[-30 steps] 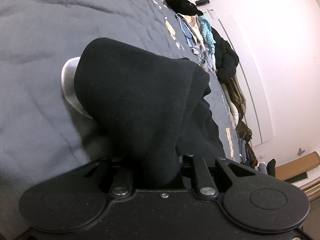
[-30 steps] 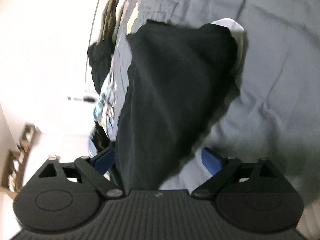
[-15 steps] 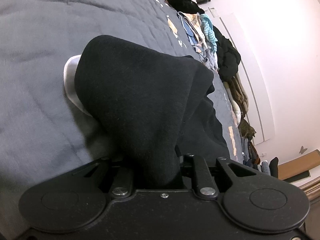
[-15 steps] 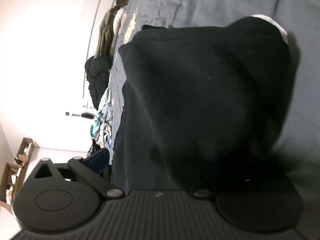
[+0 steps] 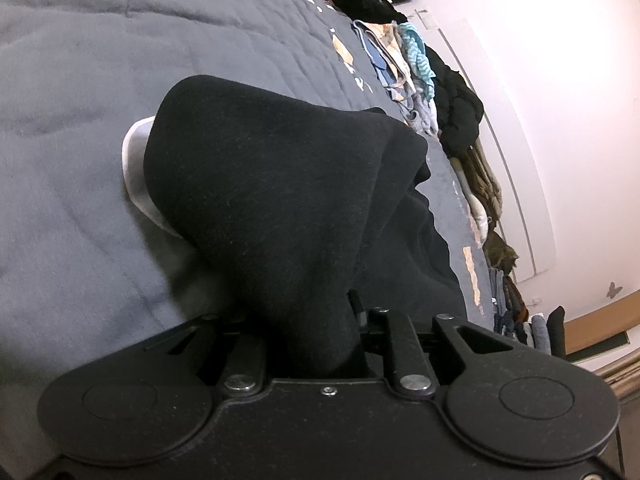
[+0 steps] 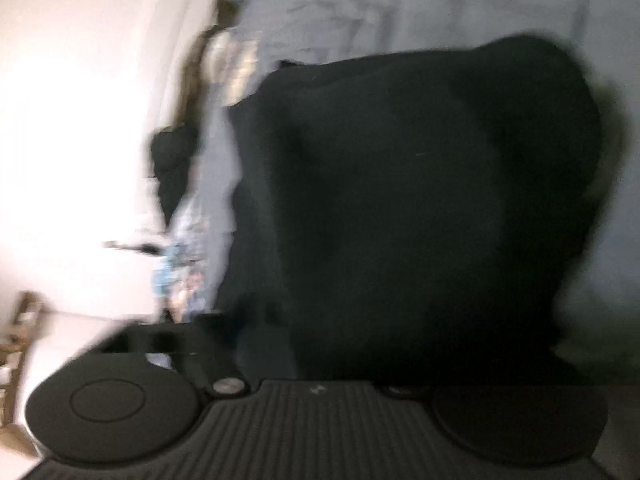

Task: Fold clothes
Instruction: 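Grasp the sweatshirt with the right gripper while the left gripper holds it, then lift the black sweatshirt with both grippers and turn toward the window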

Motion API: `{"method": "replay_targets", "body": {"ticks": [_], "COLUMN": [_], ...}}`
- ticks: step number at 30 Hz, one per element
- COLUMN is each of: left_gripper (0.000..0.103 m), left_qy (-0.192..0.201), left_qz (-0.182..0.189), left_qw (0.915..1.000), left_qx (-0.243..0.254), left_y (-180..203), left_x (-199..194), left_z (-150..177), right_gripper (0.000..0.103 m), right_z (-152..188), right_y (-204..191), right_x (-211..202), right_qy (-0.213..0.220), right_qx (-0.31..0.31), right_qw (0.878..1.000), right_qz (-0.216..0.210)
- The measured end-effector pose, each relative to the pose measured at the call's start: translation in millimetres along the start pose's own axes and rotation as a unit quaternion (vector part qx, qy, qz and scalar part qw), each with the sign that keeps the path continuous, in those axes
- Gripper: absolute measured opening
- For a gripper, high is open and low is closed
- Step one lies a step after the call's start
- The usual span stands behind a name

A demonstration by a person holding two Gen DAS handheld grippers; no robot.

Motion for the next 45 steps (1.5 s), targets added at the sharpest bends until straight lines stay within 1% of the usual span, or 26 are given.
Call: {"method": "replay_targets", "body": {"ticks": [3,6,11,12,14,15,16,17,18,19,20,22,24,25,26,27,28,29,31,38,45], "left_gripper": [0.015,0.014,0.013,0.014,0.015,0.015,0.019,0.029,0.032,0.033,0.035,0.036,0.036,0.035,0.025,0.021,0.018,0.016,0.014,0.013,0.012], "left_qy": [0.0,-0.001,0.003,0.003,-0.008,-0.011,-0.01,-0.009,-0.007,-0.004,0.003,0.01,0.012,0.012,0.008,0.006,0.006,0.007,0.009,0.008,0.001], "left_qz": [-0.018,-0.017,-0.003,-0.001,0.0,-0.001,-0.003,-0.005,-0.007,-0.007,-0.003,0.0,0.001,0.001,-0.003,-0.006,-0.005,-0.002,0.003,0.004,0.007], "left_qw": [0.9996,0.9997,0.9998,0.9998,1.0,0.9999,0.9998,0.9995,0.9991,0.9987,0.9989,0.9989,0.9989,0.999,0.9993,0.9995,0.9997,0.9997,0.9997,0.9999,0.999], "left_qx": [0.021,0.02,0.02,0.018,0.004,-0.004,-0.017,-0.029,-0.042,-0.05,-0.048,-0.046,-0.045,-0.044,-0.036,-0.03,-0.025,-0.024,-0.021,0.012,0.045], "left_y": [13.3,25.0,34.8,33.2,23.3,18.0,11.6,5.3,-1.1,-6.0,-6.4,-4.1,-0.9,0.8,2.3,3.8,5.4,8.3,16.5,53.0,89.5], "left_x": [-5.5,-13.0,-31.4,-33.0,-25.9,-21.8,-16.2,-10.6,-5.0,-0.2,2.8,8.3,12.5,14.0,14.2,13.4,9.4,4.9,-5.0,-48.7,-87.9], "left_z": [-3.3,-8.6,-10.2,-9.0,-4.0,-1.7,-0.1,1.4,3.0,4.0,3.4,1.2,-1.5,-2.7,-3.6,-4.6,-6.0,-7.3,-10.1,-15.2,-5.8], "right_gripper": [0.024,0.018,0.017,0.017,0.019,0.023,0.025,0.034,0.043,0.047,0.052,0.059,0.079,0.08,0.077,0.053,0.03,0.023,0.022,0.021,0.02], "right_z": [-0.3,0.1,-5.8,-6.9,-7.1,-6.9,-6.3,-5.6,-4.6,-3.6,-2.7,-1.9,-1.9,-1.6,-0.8,-0.1,0.5,0.3,-0.1,-3.0,-13.6], "right_y": [-1.1,-12.2,-35.2,-37.7,-33.1,-28.5,-21.7,-14.6,-6.6,1.4,7.6,8.4,2.5,-0.5,-4.1,-7.6,-10.7,-12.1,-15.9,-54.0,-72.0], "right_x": [-6.1,-17.3,-38.8,-42.2,-38.9,-34.7,-28.0,-22.1,-18.4,-14.8,-12.0,-11.0,-11.8,-12.1,-12.3,-12.5,-13.8,-18.2,-27.3,-64.7,-115.2], "right_qy": [-0.002,0.004,0.009,0.008,0.007,0.005,-0.003,-0.01,-0.013,-0.016,-0.018,-0.015,-0.007,-0.003,0.0,0.004,0.006,0.006,0.005,0.002,-0.006], "right_qx": [0.005,0.012,0.018,0.012,0.003,0.002,0.003,0.006,0.011,0.016,0.02,0.02,0.027,0.028,0.019,0.011,0.006,0.01,0.017,0.011,-0.015], "right_qw": [1.0,1.0,0.997,0.997,0.997,0.998,0.999,0.999,0.999,0.999,0.999,0.998,0.998,0.998,0.999,0.999,1.0,1.0,0.999,0.999,0.999], "right_qz": [-0.011,-0.028,-0.075,-0.08,-0.071,-0.063,-0.051,-0.042,-0.038,-0.035,-0.034,-0.049,-0.058,-0.058,-0.046,-0.033,-0.025,-0.027,-0.031,-0.042,-0.031]}}
Point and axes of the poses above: each gripper's, at about its wrist camera, not at the fingertips, and x roughly the way its jaws point, y to its right, z to its underside, the point moved 7 cm from there along x, roughly the way its jaws point, and after that the axes turned 2 degrees about y, right-handed, at the moved point
